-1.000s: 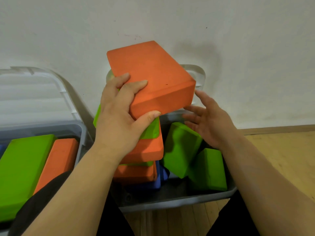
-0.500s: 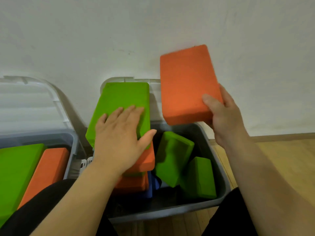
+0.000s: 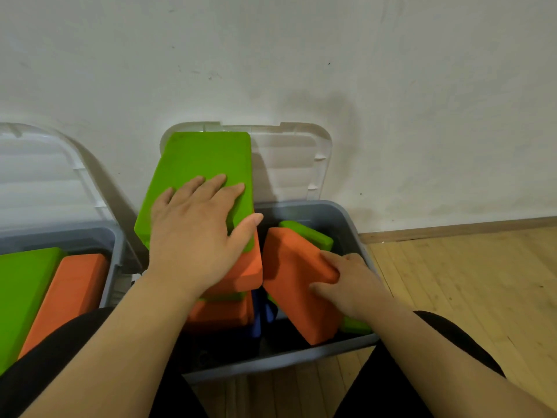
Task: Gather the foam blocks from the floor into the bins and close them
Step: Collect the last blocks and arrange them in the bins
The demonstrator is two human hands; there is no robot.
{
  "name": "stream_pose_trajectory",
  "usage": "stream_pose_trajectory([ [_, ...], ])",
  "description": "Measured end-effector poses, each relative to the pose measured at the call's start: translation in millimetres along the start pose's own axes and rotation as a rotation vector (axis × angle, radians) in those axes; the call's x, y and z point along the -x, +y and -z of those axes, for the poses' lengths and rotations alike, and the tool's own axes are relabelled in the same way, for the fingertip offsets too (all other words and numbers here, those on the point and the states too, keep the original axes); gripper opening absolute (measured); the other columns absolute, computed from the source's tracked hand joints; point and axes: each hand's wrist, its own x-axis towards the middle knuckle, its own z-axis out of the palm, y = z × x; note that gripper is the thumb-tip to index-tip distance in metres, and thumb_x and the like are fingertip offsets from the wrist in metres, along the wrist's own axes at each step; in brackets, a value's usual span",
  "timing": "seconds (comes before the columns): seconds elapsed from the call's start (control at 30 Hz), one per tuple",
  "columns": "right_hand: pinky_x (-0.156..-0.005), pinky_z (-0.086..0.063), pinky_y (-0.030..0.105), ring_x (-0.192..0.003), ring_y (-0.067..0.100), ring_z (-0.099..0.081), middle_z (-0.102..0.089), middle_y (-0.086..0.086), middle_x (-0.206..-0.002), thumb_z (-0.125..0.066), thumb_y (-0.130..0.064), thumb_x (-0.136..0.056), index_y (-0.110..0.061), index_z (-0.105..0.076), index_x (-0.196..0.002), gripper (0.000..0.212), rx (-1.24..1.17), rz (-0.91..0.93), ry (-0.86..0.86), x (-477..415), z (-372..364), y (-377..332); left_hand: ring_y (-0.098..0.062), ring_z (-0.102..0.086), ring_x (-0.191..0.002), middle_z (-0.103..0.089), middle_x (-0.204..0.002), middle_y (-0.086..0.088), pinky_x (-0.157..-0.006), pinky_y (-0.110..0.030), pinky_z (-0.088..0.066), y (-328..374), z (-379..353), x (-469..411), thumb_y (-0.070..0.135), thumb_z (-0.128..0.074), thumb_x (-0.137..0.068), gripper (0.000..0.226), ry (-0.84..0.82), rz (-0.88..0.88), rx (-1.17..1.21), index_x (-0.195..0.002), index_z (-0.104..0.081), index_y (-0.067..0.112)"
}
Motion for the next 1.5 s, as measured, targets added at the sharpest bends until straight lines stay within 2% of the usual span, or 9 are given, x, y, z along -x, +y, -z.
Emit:
stream_pose_trajectory([
  [0.23, -0.095, -0.043, 0.030, -0.115, 0.011, -0.048, -0.041, -0.011, -0.136, -0.084, -0.048, -0.077, -0.038, -0.039, -0.145, 0.082, -0.250, 0.112, 0.277, 9, -30, -12, -0.029, -0.048, -0.141, -0.056, -0.150, 0.001, -0.114, -0.055, -0.035, -1, 0, 2, 0.076, -0.031, -0.091, 0.071, 0.001, 0.011, -0.005, -0.140, -0.061, 0.034],
  [0.37, -0.106, -0.042, 0.037, -0.128, 0.013, -0.046, -0.045, -0.014, -0.143, -0.067, -0.057, -0.091, -0.043, -0.043, -0.142, 0.058, -0.339, 0.196, 0.505, 3, -21, -19, -0.028, -0.047, -0.141, -0.056, -0.150, 0.002, -0.114, -0.054, -0.033, 0, -2, 3, 0.077, -0.032, -0.091, 0.070, 0.012, 0.015, -0.005, -0.139, -0.060, 0.035],
  [0.47, -0.112, -0.037, 0.044, -0.141, 0.025, -0.037, -0.013, -0.011, -0.164, -0.057, -0.057, -0.097, -0.048, -0.019, -0.154, 0.070, -0.201, 0.159, 0.300, -1, -40, -17, -0.028, -0.047, -0.141, -0.056, -0.150, 0.001, -0.114, -0.054, -0.033, 0, -2, 0, 0.077, -0.030, -0.091, 0.071, 0.006, 0.009, 0.005, -0.139, -0.060, 0.035],
  [0.6, -0.100, -0.049, 0.043, -0.127, 0.032, -0.054, 0.004, -0.015, -0.161, -0.071, -0.040, -0.091, -0.050, 0.006, -0.155, 0.101, -0.091, 0.165, 0.153, -8, -38, -10, -0.028, -0.047, -0.142, -0.056, -0.150, 0.001, -0.114, -0.054, -0.032, 2, -1, 1, 0.076, -0.028, -0.091, 0.071, 0.006, -0.001, -0.003, -0.139, -0.060, 0.034],
  [0.93, -0.108, -0.043, 0.050, -0.135, 0.038, -0.048, -0.012, 0.000, -0.167, -0.046, -0.070, -0.091, -0.052, 0.006, -0.157, 0.086, 0.232, 0.114, 0.062, -11, -19, -50, -0.029, -0.047, -0.141, -0.056, -0.150, 0.000, -0.114, -0.053, -0.033, -7, -1, -2, 0.075, -0.031, -0.093, 0.069, 0.020, 0.008, 0.001, -0.140, -0.060, 0.033],
  [1.2, -0.121, -0.028, 0.047, -0.153, 0.044, -0.019, 0.015, 0.009, -0.169, -0.070, -0.061, -0.078, -0.042, 0.013, -0.161, 0.119, 0.180, 0.118, -0.248, -35, -70, -31, -0.029, -0.048, -0.140, -0.057, -0.149, 0.001, -0.114, -0.053, -0.034, -10, 0, 3, 0.073, -0.035, -0.093, 0.066, 0.060, 0.003, 0.007, -0.139, -0.061, 0.033],
  [1.3, -0.116, -0.036, 0.036, -0.149, 0.026, -0.034, -0.006, -0.002, -0.171, -0.076, -0.059, -0.081, -0.043, 0.002, -0.162, 0.114, 0.128, 0.097, -0.280, -52, -42, -24, -0.029, -0.048, -0.141, -0.056, -0.149, 0.000, -0.114, -0.053, -0.034, -14, -1, 1, 0.073, -0.035, -0.094, 0.066, 0.056, -0.004, 0.014, -0.139, -0.061, 0.032],
  [1.4, -0.089, -0.044, 0.023, -0.115, 0.012, -0.055, -0.046, -0.002, -0.152, -0.075, -0.052, -0.087, -0.036, -0.022, -0.162, 0.093, 0.034, 0.068, -0.216, -71, -18, -22, -0.030, -0.048, -0.140, -0.057, -0.149, -0.001, -0.113, -0.052, -0.035, -13, -2, -2, 0.072, -0.035, -0.094, 0.066, 0.056, -0.012, 0.003, -0.139, -0.061, 0.031],
  [1.5, -0.090, -0.043, 0.024, -0.119, 0.022, -0.061, -0.057, 0.007, -0.145, -0.072, -0.038, -0.091, -0.025, -0.048, -0.151, 0.066, -0.004, 0.031, 0.022, -101, -7, -16, -0.030, -0.049, -0.139, -0.057, -0.148, -0.001, -0.112, -0.052, -0.035, -11, -5, -3, 0.072, -0.036, -0.095, 0.065, 0.072, -0.025, -0.014, -0.139, -0.061, 0.031],
])
